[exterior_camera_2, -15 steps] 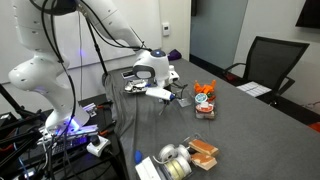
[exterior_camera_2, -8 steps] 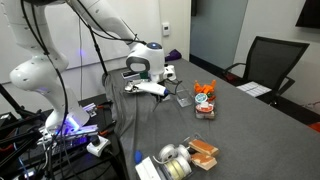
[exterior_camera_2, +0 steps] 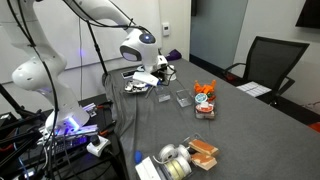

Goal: Put the marker into the black cup

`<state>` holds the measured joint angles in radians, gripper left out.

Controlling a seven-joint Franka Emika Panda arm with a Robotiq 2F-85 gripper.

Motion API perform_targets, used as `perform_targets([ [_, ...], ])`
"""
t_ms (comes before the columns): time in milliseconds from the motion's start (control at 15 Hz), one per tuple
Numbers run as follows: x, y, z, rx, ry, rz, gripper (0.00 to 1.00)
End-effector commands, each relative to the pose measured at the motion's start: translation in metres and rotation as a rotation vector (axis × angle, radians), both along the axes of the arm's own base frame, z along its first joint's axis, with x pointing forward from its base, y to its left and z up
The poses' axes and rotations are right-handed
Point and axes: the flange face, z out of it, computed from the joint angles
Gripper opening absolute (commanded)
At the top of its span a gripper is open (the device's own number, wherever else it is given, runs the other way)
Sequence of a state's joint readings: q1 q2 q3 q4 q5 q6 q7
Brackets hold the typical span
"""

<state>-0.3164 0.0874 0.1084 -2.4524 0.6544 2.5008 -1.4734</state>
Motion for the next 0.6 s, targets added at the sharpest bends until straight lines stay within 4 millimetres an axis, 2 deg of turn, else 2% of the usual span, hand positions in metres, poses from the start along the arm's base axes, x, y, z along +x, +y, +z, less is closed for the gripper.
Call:
perform_targets([
  [0,-0.010,0.015,0.009,0.114,-0.137,0.033,0.05],
  [533,-0.014,0.047,0.012,0.362,-0.388,0.124,0.05],
])
